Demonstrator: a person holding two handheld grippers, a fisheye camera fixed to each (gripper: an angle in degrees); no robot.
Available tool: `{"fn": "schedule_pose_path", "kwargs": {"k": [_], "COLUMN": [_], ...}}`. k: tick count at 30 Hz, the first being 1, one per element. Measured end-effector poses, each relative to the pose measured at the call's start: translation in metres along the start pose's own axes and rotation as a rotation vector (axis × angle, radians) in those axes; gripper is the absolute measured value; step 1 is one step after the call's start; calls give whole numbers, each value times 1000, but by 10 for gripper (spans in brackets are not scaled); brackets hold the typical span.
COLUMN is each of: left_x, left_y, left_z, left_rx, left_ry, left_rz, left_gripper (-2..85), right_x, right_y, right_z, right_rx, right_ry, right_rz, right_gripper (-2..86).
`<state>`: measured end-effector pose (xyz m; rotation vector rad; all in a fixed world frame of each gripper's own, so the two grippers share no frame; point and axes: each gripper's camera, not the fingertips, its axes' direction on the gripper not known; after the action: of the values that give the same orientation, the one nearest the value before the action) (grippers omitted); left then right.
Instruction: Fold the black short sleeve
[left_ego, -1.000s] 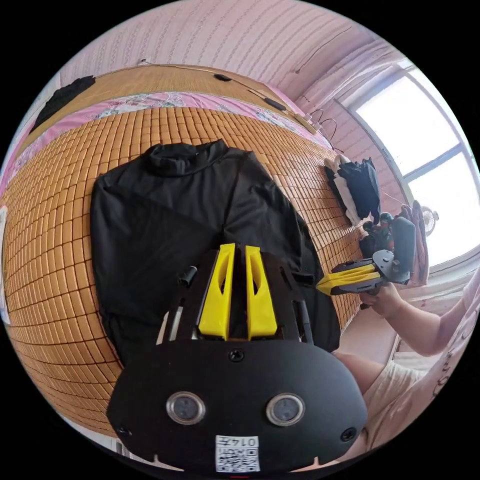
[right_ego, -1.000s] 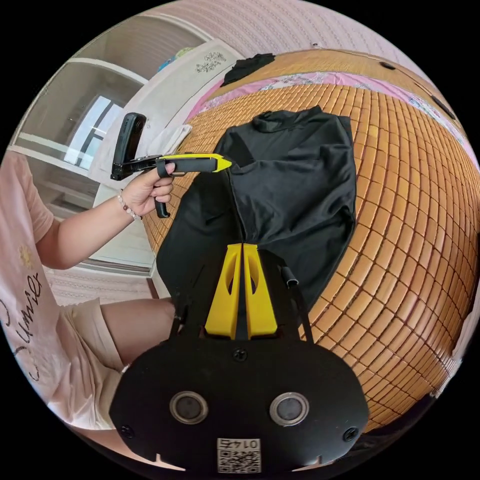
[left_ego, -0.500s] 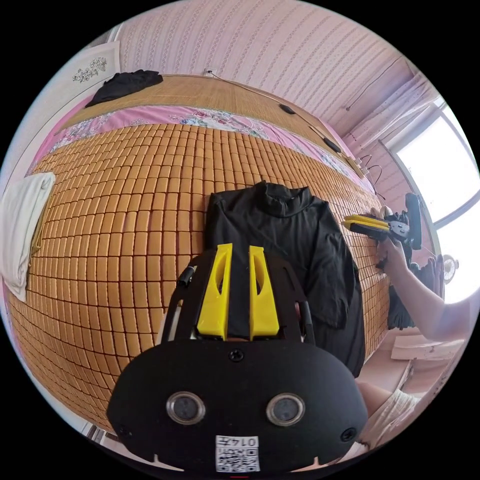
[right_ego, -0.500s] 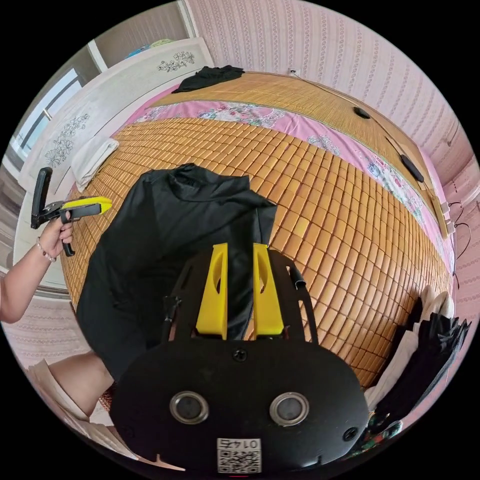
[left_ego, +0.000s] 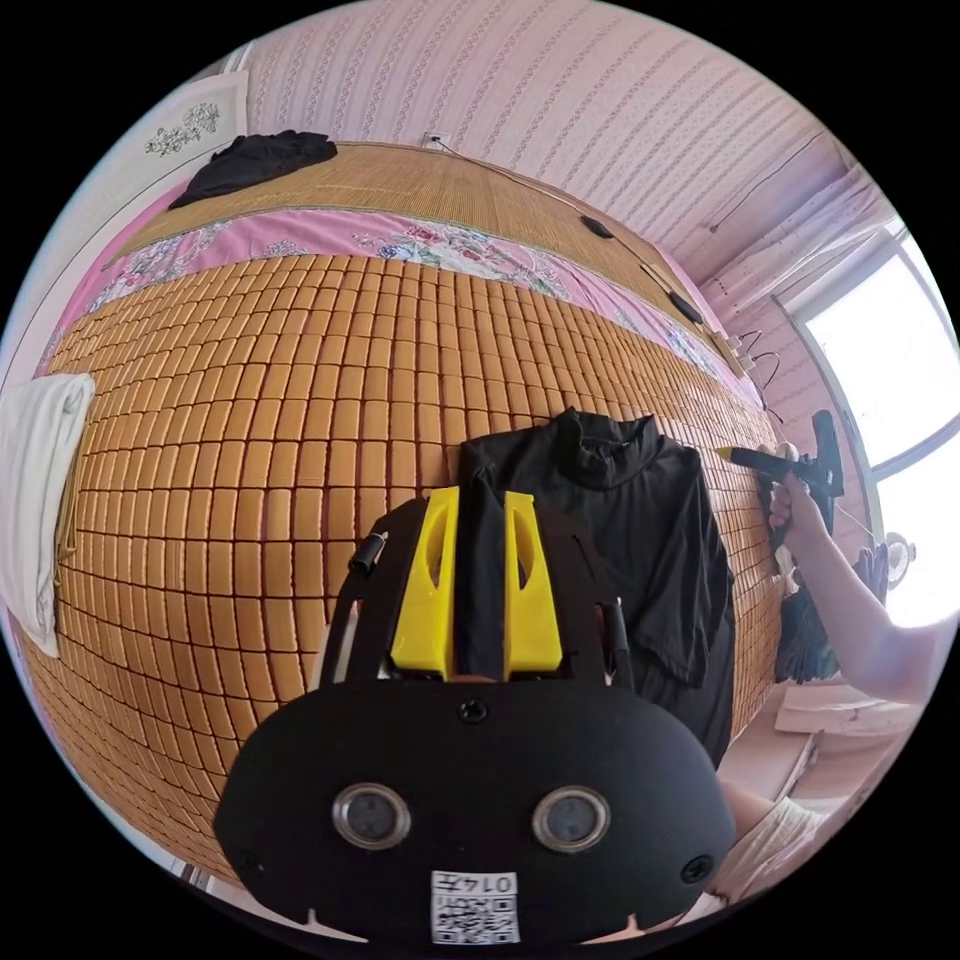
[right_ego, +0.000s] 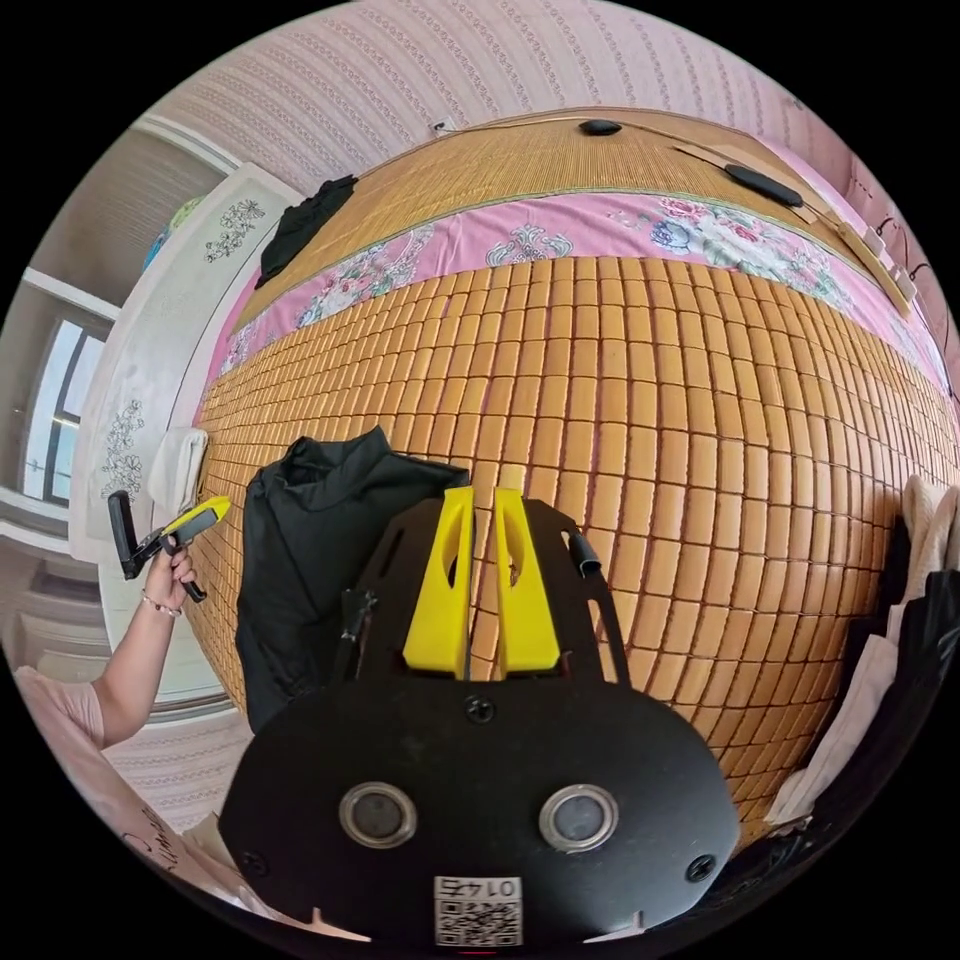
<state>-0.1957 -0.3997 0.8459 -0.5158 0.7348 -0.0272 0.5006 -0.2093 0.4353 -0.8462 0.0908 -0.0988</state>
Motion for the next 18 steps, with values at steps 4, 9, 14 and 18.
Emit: {"fn": "schedule_pose_path", "kwargs": {"k": [4, 9, 14, 18], "left_x": [-5, -8, 2, -8], "left_y": [-7, -12, -23, -28], "left_z": [-13, -14, -35, -75], "left_rx": [-8, -74, -111, 20], "left_ry": [4, -7, 57, 108], "left_rz": [-6, -50, 2, -93], "left_gripper": [101, 98, -4, -9], "right_x": [-14, -22, -11, 18], "right_y": [0, 5, -1, -14], "right_z": [17, 43, 24, -9], "right_rx": [-42, -51, -15, 71], "right_ry": [-12, 119, 35, -16], "right_rz": [-114, -141, -148, -79], "right_gripper": [79, 32, 2, 1]}}
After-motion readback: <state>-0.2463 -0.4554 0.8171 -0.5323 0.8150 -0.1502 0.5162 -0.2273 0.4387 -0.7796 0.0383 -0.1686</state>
